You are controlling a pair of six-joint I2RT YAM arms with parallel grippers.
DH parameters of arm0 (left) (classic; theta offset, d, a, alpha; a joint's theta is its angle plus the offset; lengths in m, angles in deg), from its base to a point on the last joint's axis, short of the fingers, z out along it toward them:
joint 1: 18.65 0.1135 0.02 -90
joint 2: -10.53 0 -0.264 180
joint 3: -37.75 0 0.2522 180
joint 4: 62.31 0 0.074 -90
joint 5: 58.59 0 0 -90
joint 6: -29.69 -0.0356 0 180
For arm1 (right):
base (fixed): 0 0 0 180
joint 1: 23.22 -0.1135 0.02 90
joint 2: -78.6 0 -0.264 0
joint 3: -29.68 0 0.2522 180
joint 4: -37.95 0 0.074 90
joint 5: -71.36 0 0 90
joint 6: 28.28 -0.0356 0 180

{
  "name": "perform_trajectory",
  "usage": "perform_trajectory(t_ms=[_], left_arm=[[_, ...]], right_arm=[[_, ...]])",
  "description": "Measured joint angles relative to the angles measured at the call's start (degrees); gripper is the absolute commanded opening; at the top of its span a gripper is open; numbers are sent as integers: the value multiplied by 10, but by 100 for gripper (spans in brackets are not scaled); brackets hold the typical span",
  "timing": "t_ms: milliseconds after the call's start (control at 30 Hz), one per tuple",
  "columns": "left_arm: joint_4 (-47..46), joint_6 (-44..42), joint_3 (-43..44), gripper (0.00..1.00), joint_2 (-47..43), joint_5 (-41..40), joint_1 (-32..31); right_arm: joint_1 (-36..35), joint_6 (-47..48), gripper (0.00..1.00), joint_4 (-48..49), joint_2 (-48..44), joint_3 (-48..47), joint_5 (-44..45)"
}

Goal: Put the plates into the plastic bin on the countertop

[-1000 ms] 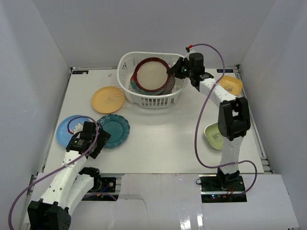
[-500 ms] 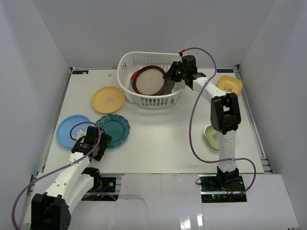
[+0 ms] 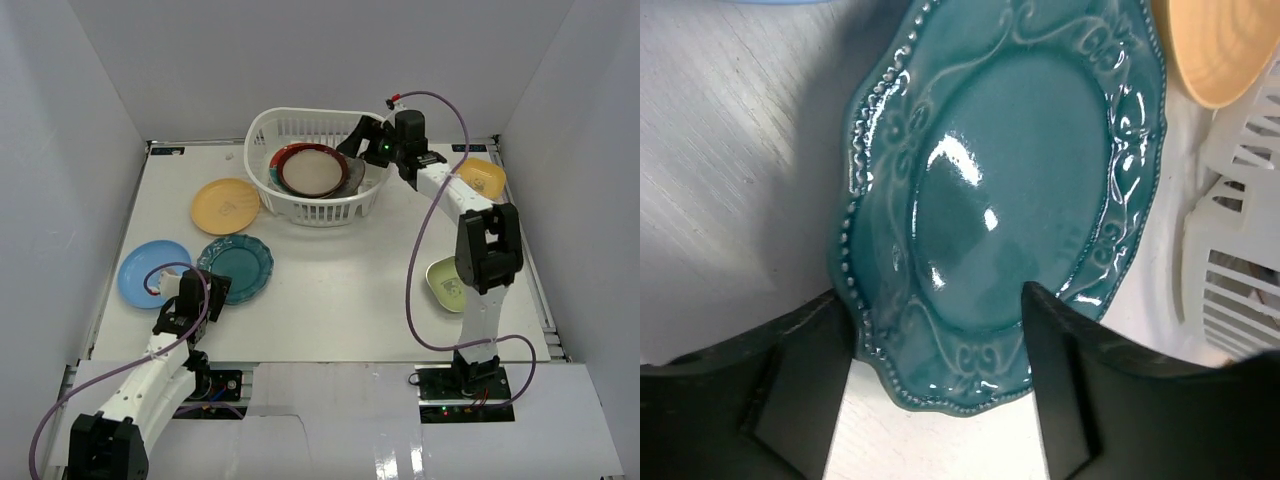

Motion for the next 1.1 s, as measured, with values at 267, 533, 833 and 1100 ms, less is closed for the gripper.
perform_trajectory(t_ms=[267,533,833,1100], left_arm=[[-64,-7,-70,56,-71,9,1],[-128,-23,-87,11,-31,49,2],[-214,-38,-89,0,-42,102,3],[-153,-121,-96,0,-150,177,3]], right_arm=[[-3,-4,97,97,-271,268,-34],[-108,-59,97,210,-486,628,-14],[-252,-210,98,362,-399,795,64],[-271,-322,98,568,-216,769,79]])
